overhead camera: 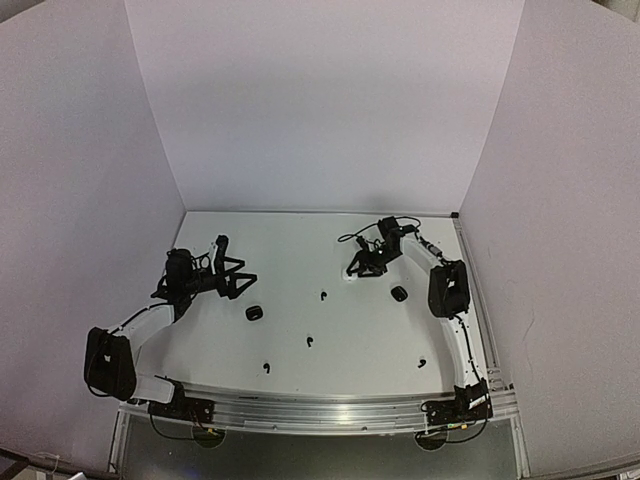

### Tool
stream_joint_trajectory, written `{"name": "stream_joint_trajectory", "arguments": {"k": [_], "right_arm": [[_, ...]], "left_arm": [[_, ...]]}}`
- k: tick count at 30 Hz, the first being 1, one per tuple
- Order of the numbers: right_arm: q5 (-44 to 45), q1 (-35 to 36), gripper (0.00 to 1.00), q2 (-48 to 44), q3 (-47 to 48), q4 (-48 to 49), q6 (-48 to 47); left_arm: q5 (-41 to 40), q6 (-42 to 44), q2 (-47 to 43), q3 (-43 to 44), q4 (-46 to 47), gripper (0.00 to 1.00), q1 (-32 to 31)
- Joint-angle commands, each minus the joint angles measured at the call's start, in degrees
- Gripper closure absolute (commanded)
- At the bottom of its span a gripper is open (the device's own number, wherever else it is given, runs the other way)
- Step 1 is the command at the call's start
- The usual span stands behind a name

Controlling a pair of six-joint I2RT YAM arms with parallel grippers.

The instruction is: Insert the wireless bluetooth earbuds into the charging case

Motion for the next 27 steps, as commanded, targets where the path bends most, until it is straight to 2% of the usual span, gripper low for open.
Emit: {"name": "stream_joint_trajectory", "arguments": {"k": [1,7,10,12,18,22,27], "right_arm": [[5.8,-0.2,0.4,-4.0,-0.7,-0.9,-0.8],[9.1,-0.3,0.25,-12.6,1.5,-0.9,-2.1],[17.3,-0.3,0.16,-19.5,-5.2,-0.8,-5.0],[23.8,-0.3,0.13,-23.4,-13.9,-1.0,-7.9],[34.0,-0.4,0.12,-30.3,-29.6,-2.6,-11.8],[35.2,-0.5,0.11,-29.0,-32.5,-3.4,-14.2],[35.5,-0.9,0.12,-24.9,-30.7,-3.7,-15.1]], "left_arm": [[0.5,1.3,-0.2,2.4,-0.2,0.01,0.1],[1.0,1.8,-0.4,2.2,0.2,0.01,0.1],[0.8,1.9,-1.0,1.3,1.0,0.01,0.1],[0.5,1.9,-1.6,0.8,1.5,0.01,0.1],[0.8,3.5,-2.3,0.5,-0.1,0.01,0.1],[1.4,3.5,-1.6,0.7,0.2,0.01,0.1],[1.6,3.5,-1.3,1.4,0.3,0.01,0.1]]}}
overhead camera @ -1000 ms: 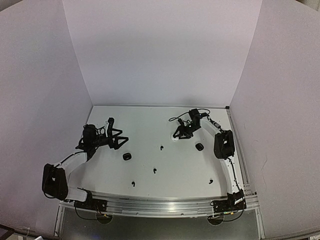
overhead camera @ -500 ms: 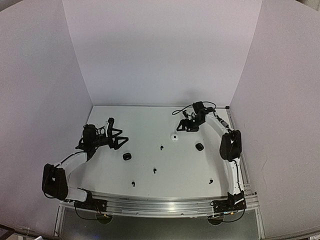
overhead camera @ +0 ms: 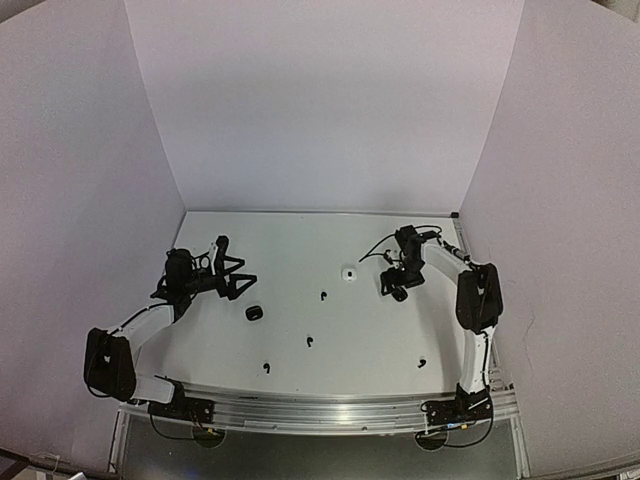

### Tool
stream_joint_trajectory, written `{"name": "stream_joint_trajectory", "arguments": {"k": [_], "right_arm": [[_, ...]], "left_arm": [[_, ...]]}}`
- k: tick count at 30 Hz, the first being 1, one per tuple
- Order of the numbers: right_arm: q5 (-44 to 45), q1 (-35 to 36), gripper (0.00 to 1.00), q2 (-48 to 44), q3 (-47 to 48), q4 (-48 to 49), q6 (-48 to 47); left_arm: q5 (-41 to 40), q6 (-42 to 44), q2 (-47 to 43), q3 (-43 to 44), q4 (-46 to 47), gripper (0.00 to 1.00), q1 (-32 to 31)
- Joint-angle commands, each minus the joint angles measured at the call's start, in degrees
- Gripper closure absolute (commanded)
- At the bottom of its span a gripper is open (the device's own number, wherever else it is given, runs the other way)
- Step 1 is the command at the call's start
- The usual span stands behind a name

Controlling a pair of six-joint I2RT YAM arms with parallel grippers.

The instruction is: Insert the wireless bluetooth earbuds into the charging case

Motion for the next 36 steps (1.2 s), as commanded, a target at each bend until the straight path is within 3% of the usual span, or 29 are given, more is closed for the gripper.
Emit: {"name": "stream_joint_trajectory", "arguments": {"k": [1,12,17,22,29,36], "right_arm": [[2.8,-0.6,0.13,3.1,1.9,-1.1,-2.4],[3.6,-1.2,0.23,3.4,-0.9,-1.6,-3.6],[3.7,-1.5,0.38,3.4,-2.2,-1.6,-4.2],[3.4,-1.8,0.46,4.0,-1.9,-1.5,-4.4],[3.1,-1.9,0.74,5.5,-0.6,-1.6,-5.2],[1.6,-1.2,0.88,1.5,1.8,-1.8,-4.4]], "left_arm": [[1.4,0.9,-1.1,1.6,0.0,0.01,0.1],[1.2,1.4,-1.3,1.7,-0.8,0.01,0.1],[1.3,1.4,-1.0,1.7,-0.5,0.01,0.1],[1.3,1.4,-1.3,1.6,-0.4,0.01,0.1],[1.3,1.2,-1.2,1.7,-0.3,0.01,0.1],[2.0,1.3,-1.1,2.1,-1.2,0.02,0.1]]}}
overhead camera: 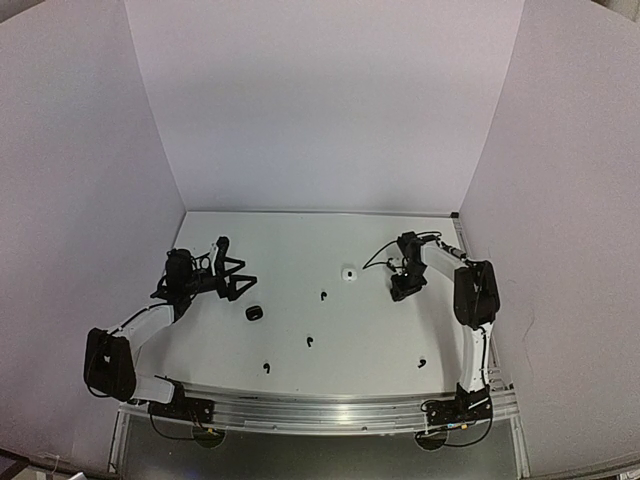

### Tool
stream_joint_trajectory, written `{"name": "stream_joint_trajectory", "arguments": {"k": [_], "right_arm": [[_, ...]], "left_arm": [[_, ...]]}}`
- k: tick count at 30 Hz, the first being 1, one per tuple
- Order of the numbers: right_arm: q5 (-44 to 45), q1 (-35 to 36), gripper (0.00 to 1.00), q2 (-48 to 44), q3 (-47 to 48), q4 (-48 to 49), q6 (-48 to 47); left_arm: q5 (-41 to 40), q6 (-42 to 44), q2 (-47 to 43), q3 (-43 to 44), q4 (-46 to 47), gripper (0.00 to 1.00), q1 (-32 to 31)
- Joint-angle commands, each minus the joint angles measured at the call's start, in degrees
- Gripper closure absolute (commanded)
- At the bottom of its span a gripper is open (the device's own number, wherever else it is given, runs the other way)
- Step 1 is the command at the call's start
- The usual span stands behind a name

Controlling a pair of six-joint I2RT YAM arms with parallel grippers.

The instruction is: Insert the wireless bluetooth earbuds into the charging case

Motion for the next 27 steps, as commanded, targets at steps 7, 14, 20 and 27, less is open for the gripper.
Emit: {"name": "stream_joint_trajectory", "arguments": {"k": [7,14,20,27], "right_arm": [[7.0,11.9,0.94,-16.2,5.2,10.8,-4.0],[12.7,25.2,0.97,-22.4,3.6,32.9,-13.0],[16.5,31.9,1.0,-21.3,4.7,44.2,-19.5],[22.4,38.1,1.0,-16.6,9.2,47.4,-26.8]], "left_arm": [[1.2,-2.2,-0.9,4.7,-0.9,0.03,-0.3],[1.4,-3.7,-1.9,7.7,-3.6,0.06,-3.0],[1.8,-3.0,-2.6,9.9,-6.8,0.1,-6.3],[-0.7,-6.3,-2.6,11.1,-4.3,0.17,-7.5]]}}
